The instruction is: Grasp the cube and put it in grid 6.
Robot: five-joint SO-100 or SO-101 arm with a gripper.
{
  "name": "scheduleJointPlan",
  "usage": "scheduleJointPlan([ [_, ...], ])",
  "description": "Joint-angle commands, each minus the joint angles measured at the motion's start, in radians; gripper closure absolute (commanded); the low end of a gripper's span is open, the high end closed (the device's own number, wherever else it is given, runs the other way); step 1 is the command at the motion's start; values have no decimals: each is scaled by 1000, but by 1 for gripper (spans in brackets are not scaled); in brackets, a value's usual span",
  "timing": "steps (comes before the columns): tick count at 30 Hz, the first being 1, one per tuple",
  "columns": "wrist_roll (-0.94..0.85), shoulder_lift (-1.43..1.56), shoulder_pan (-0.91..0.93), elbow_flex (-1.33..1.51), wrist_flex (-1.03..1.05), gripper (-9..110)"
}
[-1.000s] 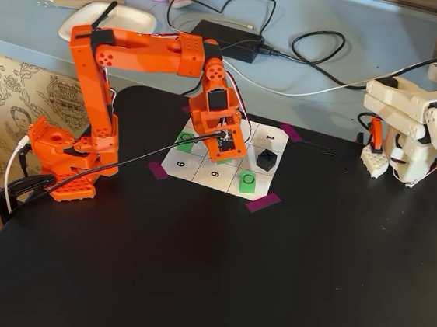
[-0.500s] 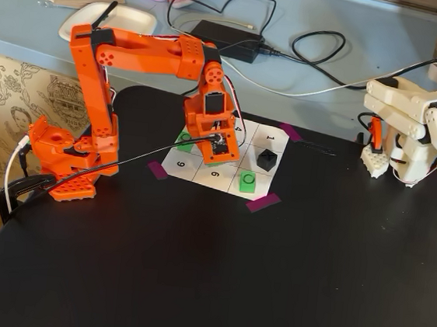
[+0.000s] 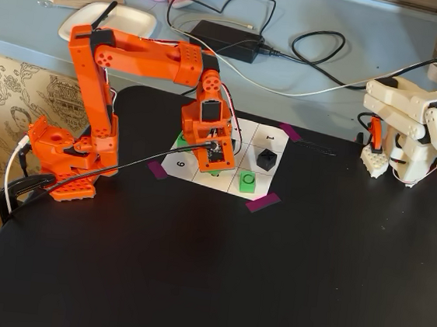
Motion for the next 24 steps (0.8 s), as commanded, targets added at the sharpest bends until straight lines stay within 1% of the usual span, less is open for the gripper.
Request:
scheduleJointPlan([
  [1, -15, 66, 18, -15, 5, 86],
  [5, -26, 150, 58, -110, 121, 86],
  [8, -55, 276, 135, -140, 184, 86],
  [9, -64, 327, 170, -127, 190, 88],
  [11, -77, 437, 261, -64, 170, 97],
  [12, -78, 499, 310, -14, 141, 101],
  [14, -95, 620, 400, 114, 72, 101],
  [17, -140, 775, 482, 342, -34, 101],
  [21, -132, 989, 546, 695, -233, 101],
  [24, -132, 1152, 546, 917, -348, 101],
])
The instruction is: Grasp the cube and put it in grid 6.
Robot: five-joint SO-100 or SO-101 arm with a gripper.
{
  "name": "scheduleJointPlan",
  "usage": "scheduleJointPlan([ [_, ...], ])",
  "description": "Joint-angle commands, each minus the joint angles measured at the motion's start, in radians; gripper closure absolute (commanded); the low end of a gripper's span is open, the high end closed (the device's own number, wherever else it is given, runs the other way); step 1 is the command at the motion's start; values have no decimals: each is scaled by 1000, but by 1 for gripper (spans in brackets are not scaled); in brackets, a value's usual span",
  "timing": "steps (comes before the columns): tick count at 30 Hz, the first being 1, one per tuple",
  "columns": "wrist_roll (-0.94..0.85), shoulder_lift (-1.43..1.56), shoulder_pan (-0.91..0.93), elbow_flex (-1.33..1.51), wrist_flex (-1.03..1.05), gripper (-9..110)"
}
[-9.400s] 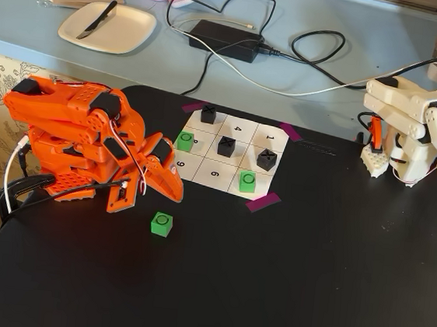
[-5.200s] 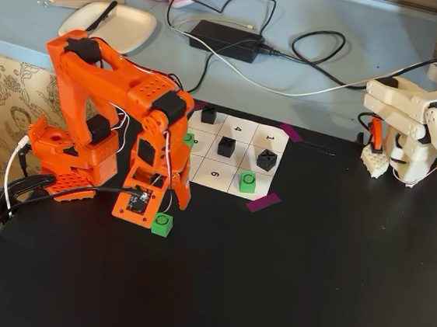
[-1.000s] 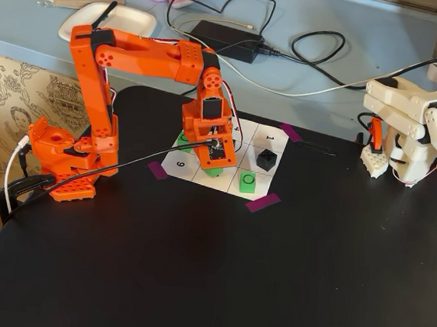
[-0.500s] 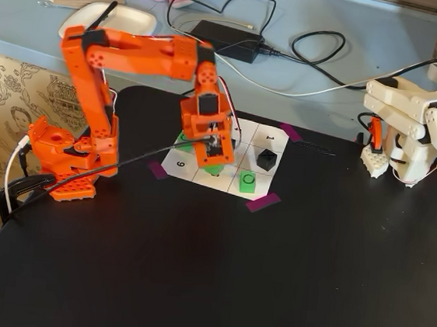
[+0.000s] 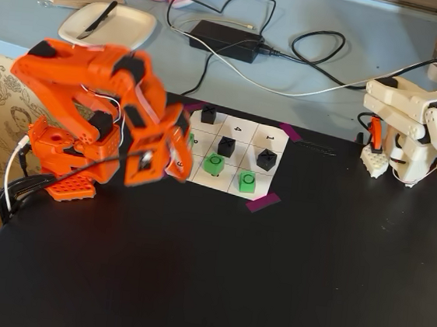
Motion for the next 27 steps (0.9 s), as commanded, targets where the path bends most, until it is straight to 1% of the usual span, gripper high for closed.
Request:
scheduleJointPlan([
  [1, -6, 184, 2, 236, -129, 101],
  [6, 5, 410, -31, 469, -170, 101],
  [8, 2, 479, -38, 489, -127, 101],
  [13, 18, 482, -37, 491, -78, 101],
  [27, 9, 482, -40, 491, -75, 101],
])
